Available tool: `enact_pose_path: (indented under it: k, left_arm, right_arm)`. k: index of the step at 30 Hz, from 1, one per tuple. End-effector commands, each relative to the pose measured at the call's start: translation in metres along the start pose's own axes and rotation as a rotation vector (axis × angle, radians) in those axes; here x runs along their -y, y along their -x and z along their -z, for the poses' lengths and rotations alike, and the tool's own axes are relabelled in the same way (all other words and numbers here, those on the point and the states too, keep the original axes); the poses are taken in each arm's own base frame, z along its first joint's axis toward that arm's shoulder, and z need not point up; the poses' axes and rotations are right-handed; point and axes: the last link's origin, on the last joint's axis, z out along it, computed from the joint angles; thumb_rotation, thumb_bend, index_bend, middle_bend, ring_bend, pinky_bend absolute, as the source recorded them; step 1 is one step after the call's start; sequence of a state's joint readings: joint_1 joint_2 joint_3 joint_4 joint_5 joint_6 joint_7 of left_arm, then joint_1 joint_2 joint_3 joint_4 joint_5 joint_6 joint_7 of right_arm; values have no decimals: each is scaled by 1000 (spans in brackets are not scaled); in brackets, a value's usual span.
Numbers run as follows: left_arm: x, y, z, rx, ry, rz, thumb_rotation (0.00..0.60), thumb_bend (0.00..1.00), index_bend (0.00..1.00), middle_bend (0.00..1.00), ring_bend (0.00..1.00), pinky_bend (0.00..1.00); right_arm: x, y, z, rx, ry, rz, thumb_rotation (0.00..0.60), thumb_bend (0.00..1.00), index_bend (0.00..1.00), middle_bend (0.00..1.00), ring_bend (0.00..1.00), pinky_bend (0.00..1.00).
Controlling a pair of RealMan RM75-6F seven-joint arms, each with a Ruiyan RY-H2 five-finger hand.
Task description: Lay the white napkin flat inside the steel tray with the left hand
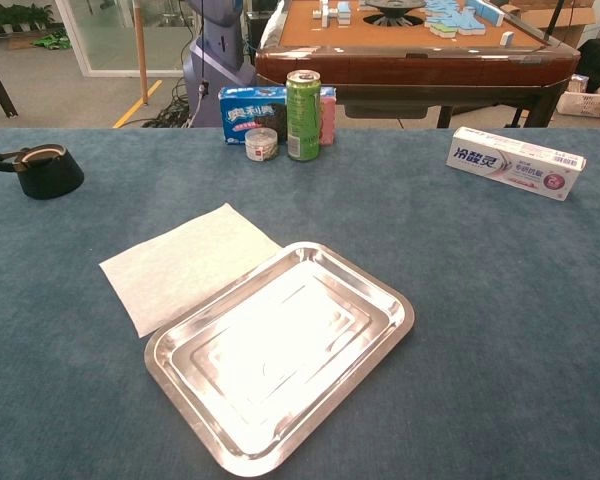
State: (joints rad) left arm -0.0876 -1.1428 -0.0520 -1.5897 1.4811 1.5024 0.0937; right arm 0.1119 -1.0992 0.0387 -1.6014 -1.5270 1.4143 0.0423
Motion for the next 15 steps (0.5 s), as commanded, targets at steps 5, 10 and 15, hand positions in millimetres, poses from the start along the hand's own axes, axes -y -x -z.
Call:
enact_pose_path:
  k: [5,10,15]
  left_arm:
    - [0,1,0,7,-1,-6,600,168,176,301,262,508]
    - [-1,2,0,6,6,-5,600,168,175,301,261,508]
    - [-7,3,2,39,51,17,600,168,174,154,77,284]
  right_arm:
    - [1,1,-1,9,-9,-1,600,207,297,243,103,204]
    - [-1,2,-2,16,-5,-5,600,208,301,243,103,204]
    - [-2,-1,-1,4,3,-9,600,208,313,243,103,204]
